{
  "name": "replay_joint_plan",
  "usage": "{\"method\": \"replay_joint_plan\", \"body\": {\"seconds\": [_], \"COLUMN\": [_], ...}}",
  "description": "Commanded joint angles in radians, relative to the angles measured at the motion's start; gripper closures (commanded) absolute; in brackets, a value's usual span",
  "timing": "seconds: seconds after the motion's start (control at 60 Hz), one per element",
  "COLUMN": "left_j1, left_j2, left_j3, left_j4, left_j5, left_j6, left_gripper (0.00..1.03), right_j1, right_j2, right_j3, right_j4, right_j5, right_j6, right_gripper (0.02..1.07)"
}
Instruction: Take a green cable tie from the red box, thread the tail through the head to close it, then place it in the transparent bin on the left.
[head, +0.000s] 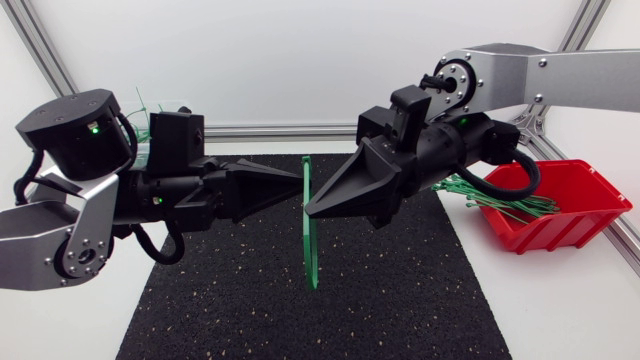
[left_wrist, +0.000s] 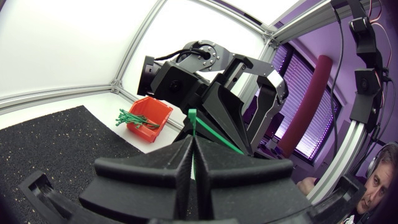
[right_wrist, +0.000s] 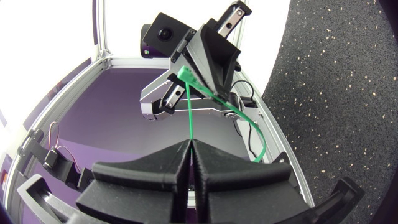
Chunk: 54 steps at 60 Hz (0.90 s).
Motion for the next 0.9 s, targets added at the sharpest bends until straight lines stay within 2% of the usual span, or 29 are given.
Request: {"method": "replay_joint_plan", "body": {"seconds": [0.0,0.883], "left_j1": [-0.003,-0.022], "left_j2": [0.002,-0.001], "left_j3": [-0.015,-0.018], "left_j4": [0.011,0.01], "left_j5": [-0.005,-0.017], "left_j6": [0.008,0.008], "left_gripper": [1.0,1.0], "right_j1": [0.009,0.007], "right_j2": [-0.013,-0.03], "right_j3": [-0.032,-0.02], "right_j4": [-0.008,-0.008], "right_j5": [-0.011,-0.006], "right_j6": [-0.024,-0.029], "right_gripper": [1.02,1.02]}}
